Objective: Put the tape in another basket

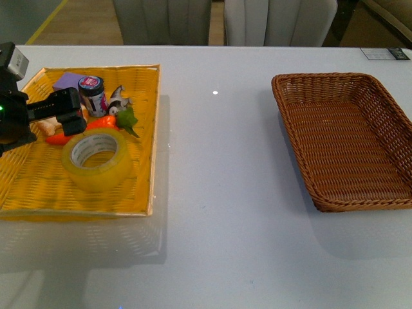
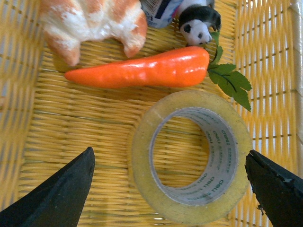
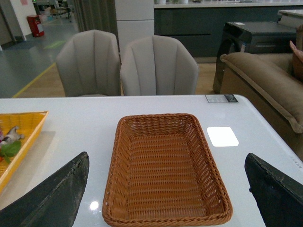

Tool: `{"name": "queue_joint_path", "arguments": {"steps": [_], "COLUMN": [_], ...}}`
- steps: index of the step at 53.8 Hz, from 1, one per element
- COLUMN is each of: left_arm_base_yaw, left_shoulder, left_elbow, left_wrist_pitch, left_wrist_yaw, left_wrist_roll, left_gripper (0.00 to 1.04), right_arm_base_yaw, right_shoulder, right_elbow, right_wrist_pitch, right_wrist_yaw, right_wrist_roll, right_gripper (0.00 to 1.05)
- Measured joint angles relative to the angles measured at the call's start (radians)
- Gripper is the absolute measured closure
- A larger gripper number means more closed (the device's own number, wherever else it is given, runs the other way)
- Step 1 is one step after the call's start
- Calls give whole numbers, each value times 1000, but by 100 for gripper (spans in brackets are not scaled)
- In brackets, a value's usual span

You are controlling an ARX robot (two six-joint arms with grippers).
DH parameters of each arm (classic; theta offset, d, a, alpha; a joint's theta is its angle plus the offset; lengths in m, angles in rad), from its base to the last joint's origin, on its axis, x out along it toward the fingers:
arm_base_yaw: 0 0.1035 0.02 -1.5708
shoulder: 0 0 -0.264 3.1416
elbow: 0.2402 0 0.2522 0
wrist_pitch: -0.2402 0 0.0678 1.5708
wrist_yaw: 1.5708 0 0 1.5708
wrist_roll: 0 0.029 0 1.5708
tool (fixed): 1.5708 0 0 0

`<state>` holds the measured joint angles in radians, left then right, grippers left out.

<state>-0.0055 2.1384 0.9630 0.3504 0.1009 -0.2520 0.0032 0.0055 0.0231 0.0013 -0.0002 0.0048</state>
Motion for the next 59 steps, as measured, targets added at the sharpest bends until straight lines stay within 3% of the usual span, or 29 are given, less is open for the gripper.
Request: {"name": "queue_joint_path", "arguments": {"steps": [37,59], "left_arm_base_yaw": [17,6], "left_shoulder": [177,186], "left_elbow": [132,145], "left_wrist_pitch": [-56,-77], "left_wrist_yaw": [3,39], "left_wrist_roll": [30,18], "left_gripper": [9,72], "right_arm_base_yaw": [0,0], "right_shoulder": [0,0], "right_elbow": [0,0], "right_wrist_pitch": [0,0], "right_wrist_yaw": [0,0], "right_wrist_roll": [0,0], "right_gripper": [9,9]}}
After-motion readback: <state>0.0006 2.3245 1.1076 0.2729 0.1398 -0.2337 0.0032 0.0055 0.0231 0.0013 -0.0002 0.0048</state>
